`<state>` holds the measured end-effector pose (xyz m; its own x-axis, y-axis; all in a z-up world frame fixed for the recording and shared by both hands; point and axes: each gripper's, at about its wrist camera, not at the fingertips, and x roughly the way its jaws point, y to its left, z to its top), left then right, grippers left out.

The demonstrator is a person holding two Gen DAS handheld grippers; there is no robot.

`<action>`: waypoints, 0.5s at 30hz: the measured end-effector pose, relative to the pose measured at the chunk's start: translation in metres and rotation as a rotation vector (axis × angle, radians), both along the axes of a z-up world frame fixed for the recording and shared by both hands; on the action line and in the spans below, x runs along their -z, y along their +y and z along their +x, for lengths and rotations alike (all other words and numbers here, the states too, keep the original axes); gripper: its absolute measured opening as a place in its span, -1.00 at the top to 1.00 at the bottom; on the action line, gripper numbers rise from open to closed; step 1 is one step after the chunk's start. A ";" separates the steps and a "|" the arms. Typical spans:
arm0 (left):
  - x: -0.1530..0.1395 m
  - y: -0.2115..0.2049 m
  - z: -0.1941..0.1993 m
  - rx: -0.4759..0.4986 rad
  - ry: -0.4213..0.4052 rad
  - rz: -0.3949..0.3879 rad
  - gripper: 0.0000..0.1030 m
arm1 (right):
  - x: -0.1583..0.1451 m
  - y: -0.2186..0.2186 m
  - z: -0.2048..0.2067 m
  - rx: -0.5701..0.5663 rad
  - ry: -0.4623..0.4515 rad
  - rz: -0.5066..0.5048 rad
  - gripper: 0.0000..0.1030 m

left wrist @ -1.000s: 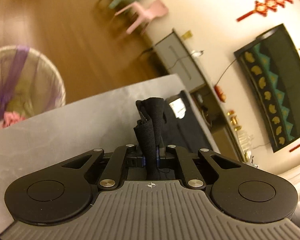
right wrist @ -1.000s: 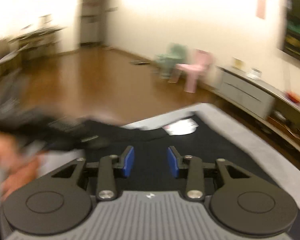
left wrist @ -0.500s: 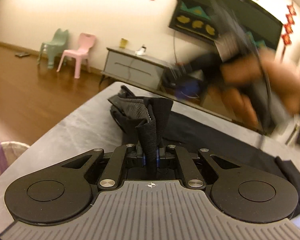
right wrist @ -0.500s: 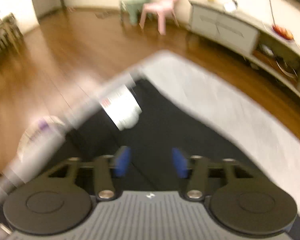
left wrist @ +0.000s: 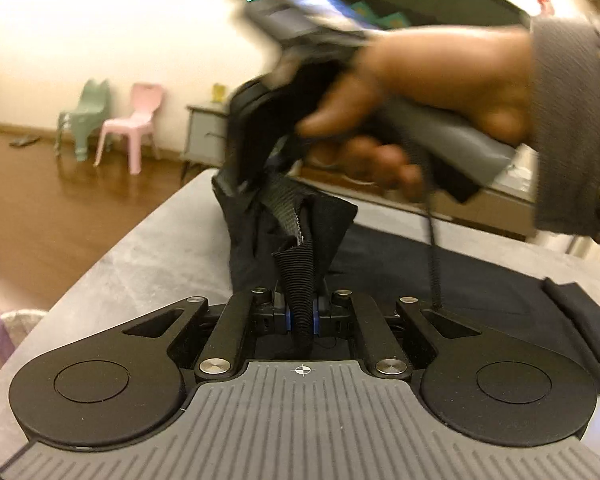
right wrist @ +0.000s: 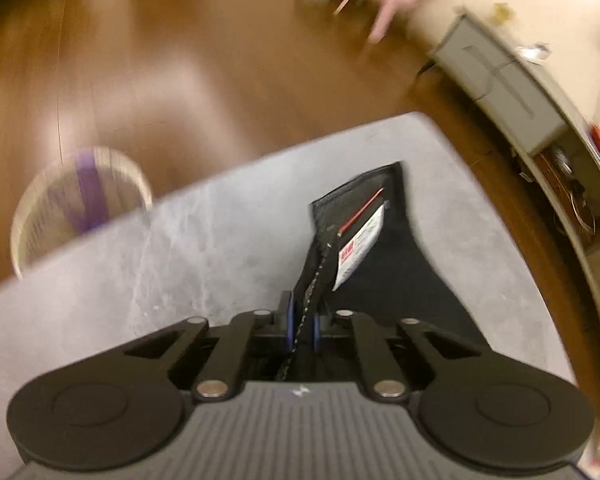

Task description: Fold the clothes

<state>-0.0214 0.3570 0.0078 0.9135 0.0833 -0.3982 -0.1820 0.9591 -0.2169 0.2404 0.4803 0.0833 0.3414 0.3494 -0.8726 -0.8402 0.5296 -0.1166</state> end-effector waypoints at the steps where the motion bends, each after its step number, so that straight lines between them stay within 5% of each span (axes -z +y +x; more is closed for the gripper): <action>1: -0.001 -0.008 -0.002 0.030 -0.003 0.005 1.00 | -0.010 -0.023 0.006 0.037 0.016 0.062 0.87; 3: 0.000 -0.027 -0.003 0.094 0.001 0.020 1.00 | -0.019 -0.086 0.015 0.140 0.074 0.192 0.88; 7: 0.012 -0.063 0.005 0.190 0.050 0.059 1.00 | 0.016 -0.183 0.035 0.329 0.202 0.344 0.88; 9: 0.017 -0.071 0.010 0.193 0.074 0.057 1.00 | 0.041 -0.210 0.041 0.390 0.257 0.386 0.70; 14: 0.019 -0.074 0.013 0.170 0.073 0.068 1.00 | 0.019 -0.193 0.043 0.321 0.281 0.480 0.68; 15: 0.019 -0.075 0.013 0.170 0.069 0.066 1.00 | 0.010 -0.180 0.044 0.301 0.286 0.481 0.53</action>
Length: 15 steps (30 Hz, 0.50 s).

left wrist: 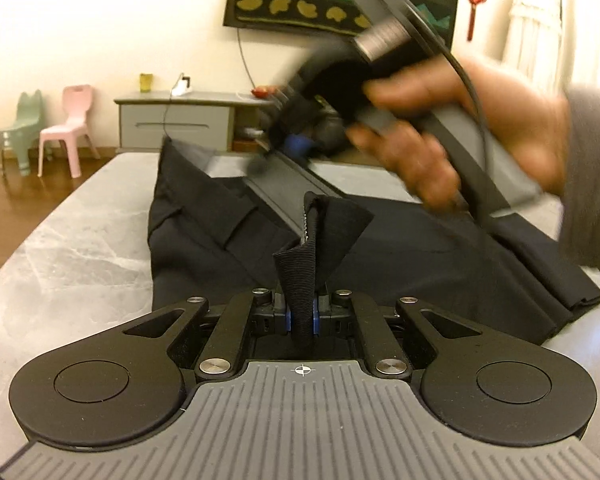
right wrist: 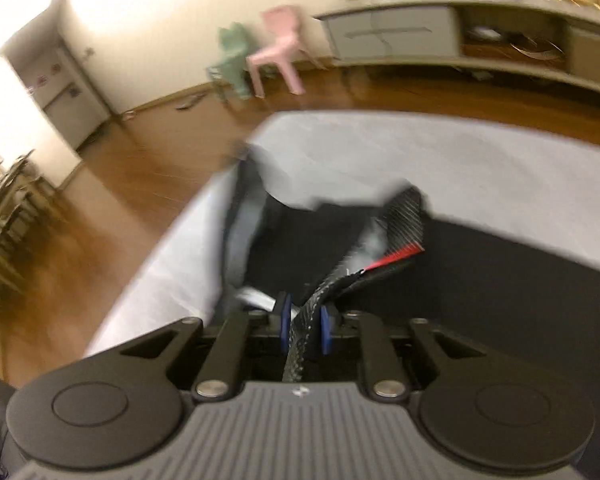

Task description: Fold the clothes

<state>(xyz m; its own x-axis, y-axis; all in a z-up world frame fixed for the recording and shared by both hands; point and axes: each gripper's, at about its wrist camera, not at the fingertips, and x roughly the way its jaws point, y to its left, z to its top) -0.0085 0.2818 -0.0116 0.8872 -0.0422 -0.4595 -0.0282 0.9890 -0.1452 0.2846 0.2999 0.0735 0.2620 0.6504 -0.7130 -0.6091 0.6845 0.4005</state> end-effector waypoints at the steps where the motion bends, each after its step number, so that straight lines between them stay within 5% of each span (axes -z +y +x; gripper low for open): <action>1: 0.001 0.000 0.000 0.003 -0.002 -0.003 1.00 | -0.009 0.013 0.002 -0.021 0.002 0.004 0.38; 2: 0.001 0.001 0.001 0.007 -0.004 -0.005 1.00 | -0.015 0.027 0.003 -0.043 0.014 0.010 -0.09; 3: 0.002 0.002 0.001 0.009 -0.005 -0.007 1.00 | -0.017 0.040 0.004 -0.061 0.015 -0.003 -0.35; 5: 0.005 0.003 0.000 0.017 0.006 -0.022 1.00 | -0.019 0.068 0.004 -0.095 0.012 -0.036 -0.41; 10: 0.013 0.003 0.002 0.063 0.029 -0.014 1.00 | -0.002 0.128 -0.010 -0.165 -0.108 -0.298 -0.48; 11: 0.014 0.002 0.002 0.067 0.035 -0.007 1.00 | 0.004 0.136 -0.012 -0.174 -0.143 -0.352 -0.22; 12: 0.015 0.003 0.002 0.065 0.039 -0.008 1.00 | 0.008 0.142 -0.014 -0.179 -0.179 -0.405 0.40; 14: 0.014 0.005 -0.002 0.062 0.037 -0.019 1.00 | 0.007 0.133 -0.014 -0.157 -0.216 -0.411 0.95; 15: 0.012 0.006 -0.006 0.065 0.028 -0.028 1.00 | 0.007 0.127 -0.014 -0.145 -0.232 -0.409 0.96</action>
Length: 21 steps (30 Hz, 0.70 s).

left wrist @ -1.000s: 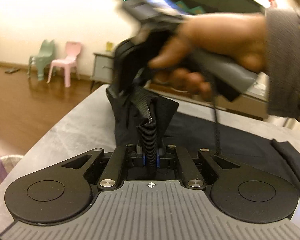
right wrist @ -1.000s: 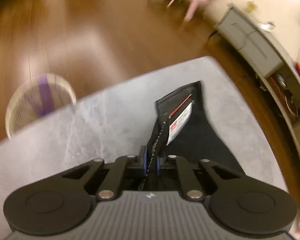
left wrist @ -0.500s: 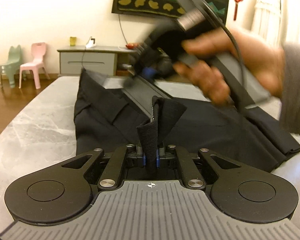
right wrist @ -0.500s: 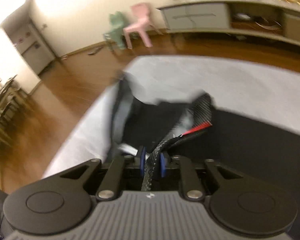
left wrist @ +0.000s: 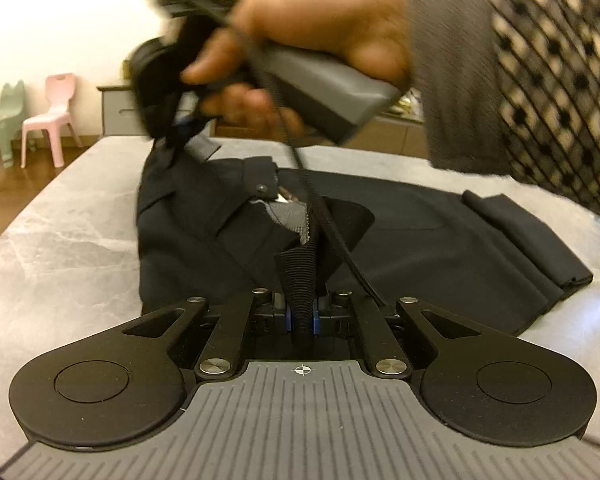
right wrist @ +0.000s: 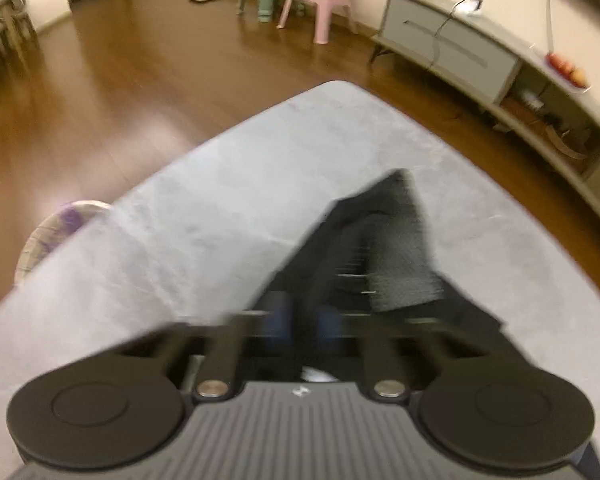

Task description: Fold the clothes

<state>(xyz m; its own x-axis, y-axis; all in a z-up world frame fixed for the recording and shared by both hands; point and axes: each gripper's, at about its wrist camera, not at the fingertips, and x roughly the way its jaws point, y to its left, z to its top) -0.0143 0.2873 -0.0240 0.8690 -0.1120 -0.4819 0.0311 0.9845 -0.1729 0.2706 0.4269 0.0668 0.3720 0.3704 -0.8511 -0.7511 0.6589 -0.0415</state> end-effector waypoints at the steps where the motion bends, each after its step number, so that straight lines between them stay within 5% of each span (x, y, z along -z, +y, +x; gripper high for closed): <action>1: -0.002 0.000 -0.003 0.006 -0.009 -0.007 1.00 | -0.006 -0.015 0.001 0.019 0.001 0.034 0.96; 6: -0.012 -0.017 -0.014 0.074 -0.032 0.002 1.00 | -0.026 -0.105 0.004 0.160 0.048 0.228 0.97; 12: -0.004 -0.038 -0.012 0.149 0.017 0.053 1.00 | 0.037 -0.169 0.038 0.336 0.243 0.287 0.95; 17: 0.008 -0.033 -0.007 0.159 0.058 0.057 1.00 | 0.054 -0.196 0.038 0.370 0.253 0.361 0.81; 21: 0.016 -0.037 -0.002 0.194 0.091 0.071 0.91 | 0.057 -0.210 0.036 0.380 0.225 0.401 0.91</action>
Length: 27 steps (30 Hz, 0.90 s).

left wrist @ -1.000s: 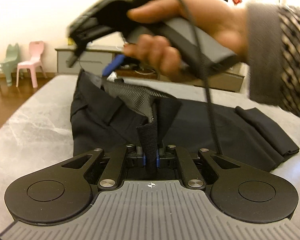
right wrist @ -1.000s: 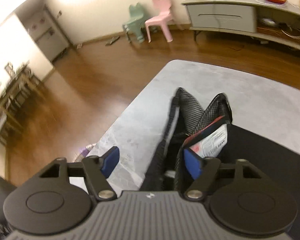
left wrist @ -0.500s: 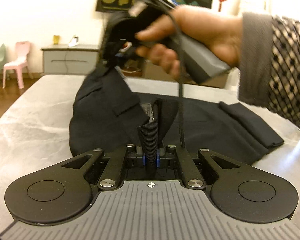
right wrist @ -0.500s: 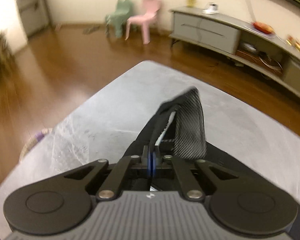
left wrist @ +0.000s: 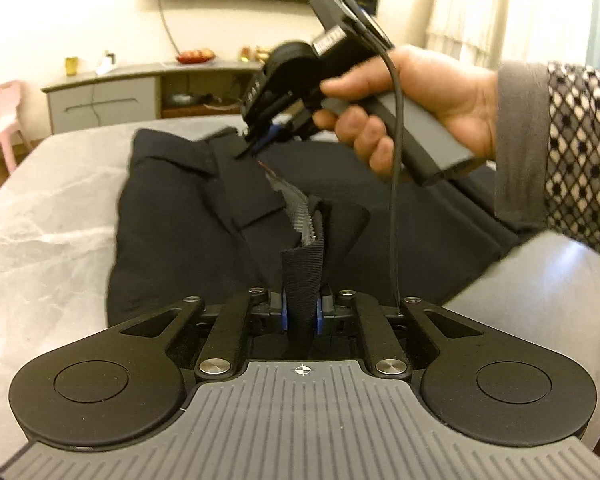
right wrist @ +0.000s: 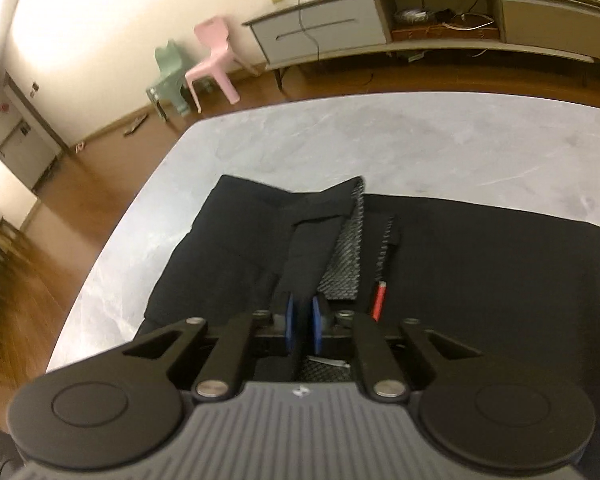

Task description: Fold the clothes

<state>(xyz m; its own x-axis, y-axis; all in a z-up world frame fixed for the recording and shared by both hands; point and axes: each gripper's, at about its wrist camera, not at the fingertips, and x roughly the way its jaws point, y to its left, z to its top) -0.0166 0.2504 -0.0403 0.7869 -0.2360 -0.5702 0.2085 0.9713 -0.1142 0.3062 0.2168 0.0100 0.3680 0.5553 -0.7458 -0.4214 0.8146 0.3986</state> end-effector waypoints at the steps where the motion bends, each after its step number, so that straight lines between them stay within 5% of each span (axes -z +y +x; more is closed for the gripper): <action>1: 0.002 -0.002 0.001 0.007 0.004 0.004 0.90 | 0.001 -0.001 0.001 0.004 -0.007 0.000 0.92; 4: -0.002 0.005 -0.002 0.030 -0.026 -0.040 0.71 | 0.003 -0.002 0.004 0.041 -0.018 -0.030 0.96; 5: -0.006 0.011 -0.003 0.046 -0.037 -0.065 0.42 | 0.005 0.000 0.004 0.048 -0.032 -0.057 0.97; 8: -0.028 0.037 -0.012 0.149 -0.110 -0.169 0.13 | 0.007 0.006 -0.007 0.072 -0.115 -0.189 0.89; 12: -0.052 0.084 -0.022 0.290 -0.175 -0.320 -0.02 | -0.015 -0.003 -0.026 0.093 -0.220 -0.102 0.71; 17: -0.048 0.141 0.003 0.071 -0.166 -0.477 -0.20 | -0.015 0.021 -0.049 -0.186 -0.170 0.031 0.62; 21: -0.022 0.159 0.074 -0.102 -0.058 -0.450 -0.03 | 0.024 0.032 -0.070 -0.254 -0.149 -0.157 0.72; 23: -0.008 0.160 0.118 -0.102 0.006 -0.415 0.01 | 0.026 0.030 -0.085 -0.279 -0.199 -0.193 0.72; 25: 0.001 0.152 0.155 -0.131 0.031 -0.278 0.18 | 0.016 0.035 -0.088 -0.289 -0.252 -0.203 0.70; 27: 0.009 0.157 0.181 -0.172 0.045 -0.259 0.14 | 0.004 0.039 -0.089 -0.297 -0.305 -0.209 0.70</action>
